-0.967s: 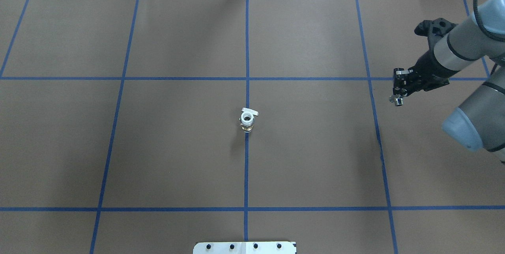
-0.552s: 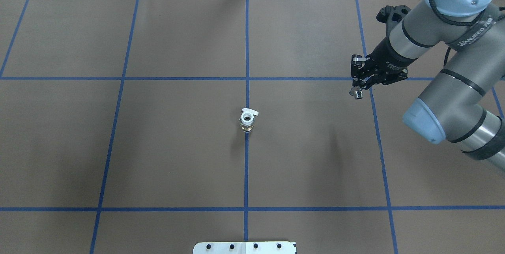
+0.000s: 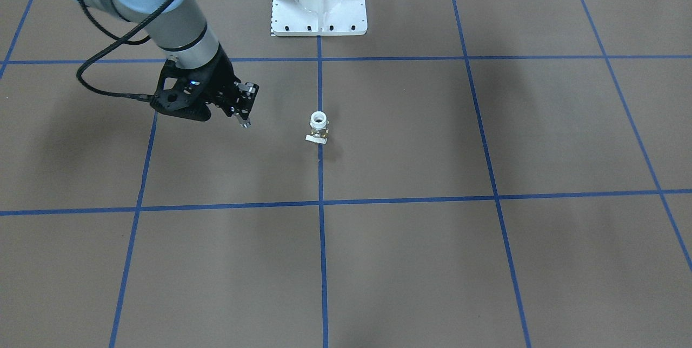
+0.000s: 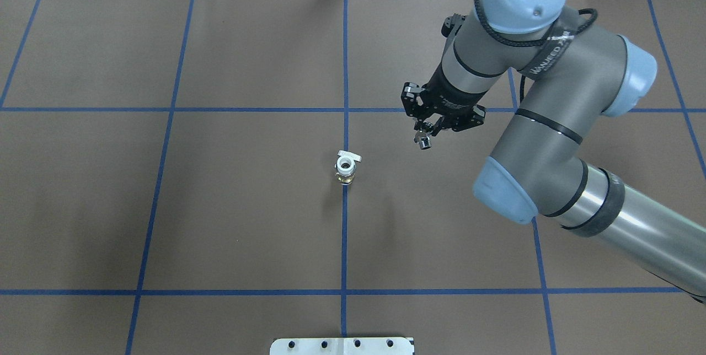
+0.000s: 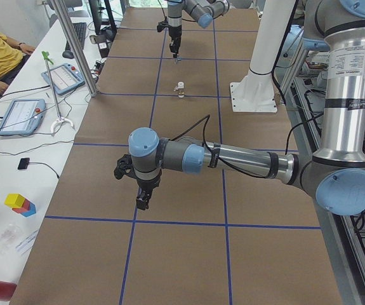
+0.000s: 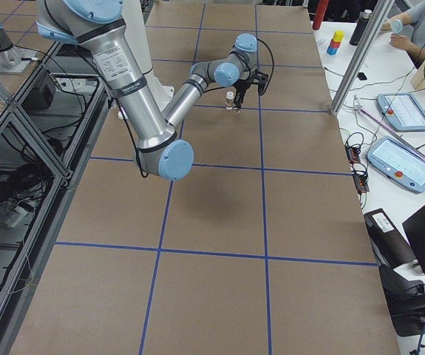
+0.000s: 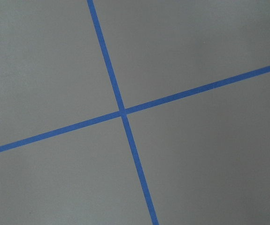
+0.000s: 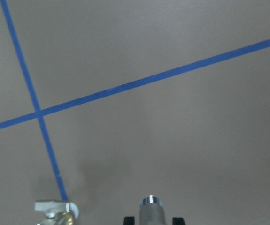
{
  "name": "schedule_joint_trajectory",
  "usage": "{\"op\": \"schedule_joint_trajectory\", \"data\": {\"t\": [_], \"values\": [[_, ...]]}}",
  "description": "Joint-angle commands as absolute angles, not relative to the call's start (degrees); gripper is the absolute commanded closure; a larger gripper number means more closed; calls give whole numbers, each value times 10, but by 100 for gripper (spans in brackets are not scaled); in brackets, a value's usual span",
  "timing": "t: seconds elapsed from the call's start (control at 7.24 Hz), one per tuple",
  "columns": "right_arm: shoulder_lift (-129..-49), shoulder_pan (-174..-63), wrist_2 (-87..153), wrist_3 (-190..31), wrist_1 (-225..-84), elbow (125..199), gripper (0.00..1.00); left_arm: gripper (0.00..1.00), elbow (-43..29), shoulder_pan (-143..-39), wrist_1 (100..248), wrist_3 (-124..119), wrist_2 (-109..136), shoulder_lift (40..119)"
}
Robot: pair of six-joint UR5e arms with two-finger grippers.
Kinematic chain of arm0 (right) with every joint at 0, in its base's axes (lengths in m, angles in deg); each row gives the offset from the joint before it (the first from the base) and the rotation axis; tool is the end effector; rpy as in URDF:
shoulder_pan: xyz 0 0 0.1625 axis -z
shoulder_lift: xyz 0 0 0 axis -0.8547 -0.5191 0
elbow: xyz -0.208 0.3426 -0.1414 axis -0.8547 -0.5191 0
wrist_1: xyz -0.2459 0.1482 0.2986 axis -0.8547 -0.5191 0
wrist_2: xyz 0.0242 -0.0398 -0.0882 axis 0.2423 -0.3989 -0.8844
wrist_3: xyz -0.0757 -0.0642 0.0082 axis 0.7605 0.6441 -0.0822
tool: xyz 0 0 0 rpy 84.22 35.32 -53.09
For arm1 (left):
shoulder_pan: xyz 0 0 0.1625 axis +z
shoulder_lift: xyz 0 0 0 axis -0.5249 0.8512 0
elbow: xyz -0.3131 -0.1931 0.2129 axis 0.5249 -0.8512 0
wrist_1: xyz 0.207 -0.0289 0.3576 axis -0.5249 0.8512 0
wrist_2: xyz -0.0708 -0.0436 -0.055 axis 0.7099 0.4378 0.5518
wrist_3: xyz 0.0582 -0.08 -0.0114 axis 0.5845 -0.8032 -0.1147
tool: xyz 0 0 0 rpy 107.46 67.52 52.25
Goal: Assemble PPR valve and pipe with both arms
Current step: 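Carry the chrome valve with the right gripper above the white fitting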
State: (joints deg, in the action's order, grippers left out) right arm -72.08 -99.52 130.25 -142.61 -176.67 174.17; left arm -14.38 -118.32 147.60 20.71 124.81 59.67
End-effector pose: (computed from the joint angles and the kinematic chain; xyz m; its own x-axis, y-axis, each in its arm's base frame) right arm -0.4213 -0.4735 0.1836 0.5972 0.3110 0.7394 -0.2015 0.9504 -0.2370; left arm -0.0367 -0.4981 0.5892 0.7113 0.2836 -0.6431 -0.1647 0.9568 0.2398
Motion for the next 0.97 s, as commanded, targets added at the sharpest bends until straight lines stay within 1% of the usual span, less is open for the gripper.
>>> {"op": "schedule_joint_trajectory", "data": {"t": [0.0,0.28,0.83], "values": [[-632,-960,1277,-1488,-1788,1677,100,0,-144,-1183,1476,206,1249,596],[-569,-934,1249,-1517,-1788,1596,100,0,-144,-1183,1476,207,1249,596],[-570,-921,1248,-1533,-1789,1595,100,0,-144,-1183,1476,207,1249,596]]}}
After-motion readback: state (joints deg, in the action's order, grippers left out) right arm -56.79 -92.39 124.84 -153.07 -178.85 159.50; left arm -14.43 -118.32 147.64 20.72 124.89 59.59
